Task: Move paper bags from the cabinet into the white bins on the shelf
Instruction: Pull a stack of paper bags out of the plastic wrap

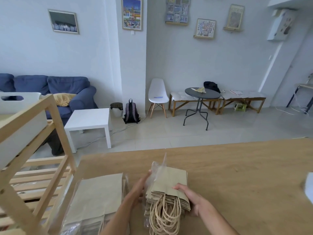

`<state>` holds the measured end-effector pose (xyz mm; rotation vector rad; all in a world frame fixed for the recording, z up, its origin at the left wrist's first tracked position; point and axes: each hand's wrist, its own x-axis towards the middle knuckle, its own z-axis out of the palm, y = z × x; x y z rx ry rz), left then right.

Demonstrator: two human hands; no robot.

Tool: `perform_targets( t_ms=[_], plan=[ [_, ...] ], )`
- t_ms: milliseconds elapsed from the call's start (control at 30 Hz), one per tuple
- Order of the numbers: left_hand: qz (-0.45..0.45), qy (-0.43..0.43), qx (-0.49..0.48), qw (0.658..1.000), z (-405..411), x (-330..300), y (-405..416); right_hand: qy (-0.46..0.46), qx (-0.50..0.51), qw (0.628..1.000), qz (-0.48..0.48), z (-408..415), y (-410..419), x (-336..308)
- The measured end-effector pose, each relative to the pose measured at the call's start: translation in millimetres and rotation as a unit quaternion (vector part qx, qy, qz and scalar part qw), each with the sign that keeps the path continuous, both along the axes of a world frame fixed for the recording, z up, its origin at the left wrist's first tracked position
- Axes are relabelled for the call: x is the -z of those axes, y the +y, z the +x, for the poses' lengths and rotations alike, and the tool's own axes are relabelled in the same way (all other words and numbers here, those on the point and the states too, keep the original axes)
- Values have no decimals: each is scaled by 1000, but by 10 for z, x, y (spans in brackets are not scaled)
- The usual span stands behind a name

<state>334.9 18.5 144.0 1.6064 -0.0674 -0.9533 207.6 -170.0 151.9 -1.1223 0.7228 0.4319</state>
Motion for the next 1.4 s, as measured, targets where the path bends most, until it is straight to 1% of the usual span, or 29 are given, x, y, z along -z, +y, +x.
perform_targets(
  t_ms=[67,133,233,333,467,600,700,767,833,900,967,1000,1033,1100,1133,1200,1233,1300,1333,1367,1400],
  plan=[
    [35,7,51,998,-95,-28,-10,6,16,1000,-11,-37,-9,-17],
    [28,22,64,997,-133,-6,20,7,20,1000,-23,-82,24,-27],
    [12,45,22,999,-55,101,60,12,13,999,-42,-161,81,31],
    [19,19,-27,999,13,131,113,8,26,999,-34,-253,139,116],
    [31,1,-48,998,175,202,165,-9,47,999,-10,-342,181,183],
    [57,-60,-73,994,245,178,216,-34,59,998,4,-423,121,173],
    [67,-89,-63,992,275,136,218,-28,64,998,-4,-472,59,144],
    [70,-124,-52,989,287,135,199,-30,73,997,-5,-484,57,138],
    [74,-182,-48,979,280,153,177,-51,88,995,15,-495,128,95],
    [84,-255,-40,963,230,175,152,-70,106,991,40,-510,236,52],
    [88,-321,-7,943,126,166,145,-84,120,987,72,-530,334,42],
    [97,-361,19,927,61,148,158,-89,132,984,78,-541,367,54],
    [114,-410,45,904,18,144,181,-97,142,981,84,-550,389,50],
    [151,-511,93,841,-33,89,256,-104,147,979,99,-561,410,5],
    [154,-546,110,816,-34,39,299,-105,147,979,92,-568,409,-27],
    [131,-606,131,773,-50,-142,384,-109,137,983,62,-583,386,-98],
    [114,-653,142,735,-46,-237,422,-112,131,983,63,-597,390,-163],
    [71,-767,171,614,-22,-403,473,-116,123,984,56,-616,380,-273],
    [52,-804,190,561,-4,-466,494,-121,120,984,49,-627,385,-329],
    [52,-821,217,526,24,-512,505,-122,121,984,46,-636,398,-406],
    [67,-827,248,500,41,-556,510,-124,121,984,44,-644,412,-466]
  ],
)
